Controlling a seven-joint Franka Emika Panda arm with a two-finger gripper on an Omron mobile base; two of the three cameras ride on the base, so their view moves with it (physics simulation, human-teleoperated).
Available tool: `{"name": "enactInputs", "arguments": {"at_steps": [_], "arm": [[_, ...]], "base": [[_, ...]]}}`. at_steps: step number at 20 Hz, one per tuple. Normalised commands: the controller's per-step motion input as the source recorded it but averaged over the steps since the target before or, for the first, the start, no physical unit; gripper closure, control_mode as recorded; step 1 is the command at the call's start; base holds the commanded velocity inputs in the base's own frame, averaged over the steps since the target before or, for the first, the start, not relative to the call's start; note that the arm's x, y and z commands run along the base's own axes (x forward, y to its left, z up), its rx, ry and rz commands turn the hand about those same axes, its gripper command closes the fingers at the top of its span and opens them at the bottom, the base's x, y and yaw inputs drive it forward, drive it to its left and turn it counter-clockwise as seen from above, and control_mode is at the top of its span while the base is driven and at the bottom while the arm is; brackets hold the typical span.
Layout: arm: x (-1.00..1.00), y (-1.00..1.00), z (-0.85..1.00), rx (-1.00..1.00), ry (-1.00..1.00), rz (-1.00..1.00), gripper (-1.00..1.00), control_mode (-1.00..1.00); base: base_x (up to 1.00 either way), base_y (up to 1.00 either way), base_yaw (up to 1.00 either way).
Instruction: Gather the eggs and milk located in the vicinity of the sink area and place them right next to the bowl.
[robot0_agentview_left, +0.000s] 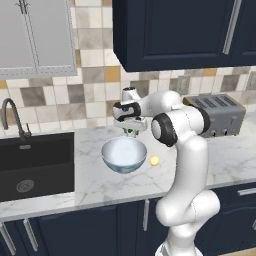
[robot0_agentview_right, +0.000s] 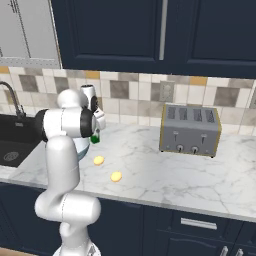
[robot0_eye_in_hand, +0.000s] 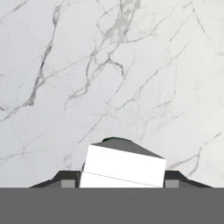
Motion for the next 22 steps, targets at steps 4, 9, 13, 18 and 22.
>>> {"name": "enactInputs", "arguments": {"at_steps": [4, 9, 13, 18, 22], "arm": [[-0.35, 0.0, -0.12, 0.0, 0.0, 0.0, 1.0, -1.0], [-0.43, 0.0, -0.05, 0.0, -0.01, 0.0, 1.0, -1.0], [-0.27, 0.0, -0.03, 0.0, -0.01, 0.0, 1.0, -1.0], [0.0, 0.0, 0.0, 0.0, 0.0, 0.0, 1.0, -1.0], [0.0, 0.0, 0.0, 0.0, 0.0, 0.0, -1.0, -1.0]], "base": [[0.0, 0.0, 0.0], [0.0, 0.0, 0.0], [0.0, 0.0, 0.0], [0.0, 0.0, 0.0], [0.0, 0.0, 0.0]]}}
